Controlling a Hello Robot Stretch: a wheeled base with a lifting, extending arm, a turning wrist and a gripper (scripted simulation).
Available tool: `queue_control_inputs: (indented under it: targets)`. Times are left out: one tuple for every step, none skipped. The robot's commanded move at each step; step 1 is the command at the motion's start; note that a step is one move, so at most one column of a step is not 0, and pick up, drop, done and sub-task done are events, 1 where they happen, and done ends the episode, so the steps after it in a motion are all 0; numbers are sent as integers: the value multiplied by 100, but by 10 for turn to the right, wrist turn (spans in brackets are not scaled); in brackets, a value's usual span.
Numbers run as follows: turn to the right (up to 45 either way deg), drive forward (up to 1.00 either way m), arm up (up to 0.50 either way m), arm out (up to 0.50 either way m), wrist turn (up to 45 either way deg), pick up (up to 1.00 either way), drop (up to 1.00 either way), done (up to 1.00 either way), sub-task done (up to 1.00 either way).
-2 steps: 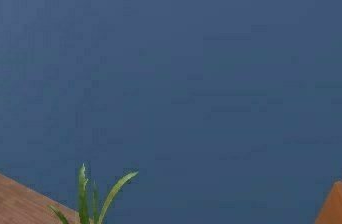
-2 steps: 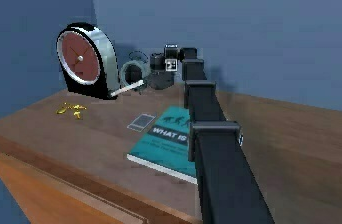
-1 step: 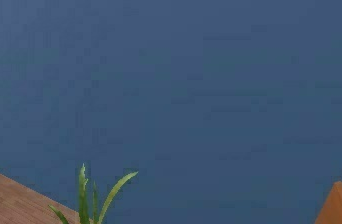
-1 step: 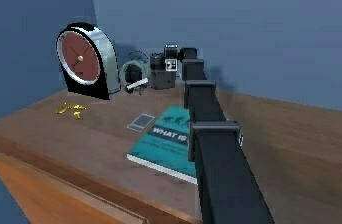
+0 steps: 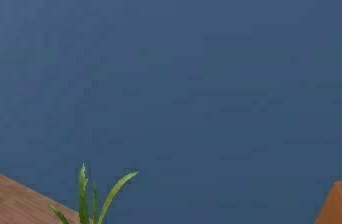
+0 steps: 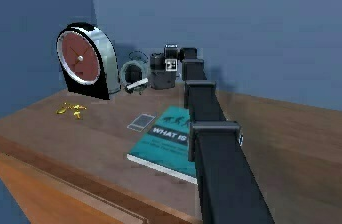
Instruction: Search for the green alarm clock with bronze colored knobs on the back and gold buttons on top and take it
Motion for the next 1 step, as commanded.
queue_control_inputs:
  targets:
    - [0, 0, 0, 0, 0, 0, 0, 100, 0]
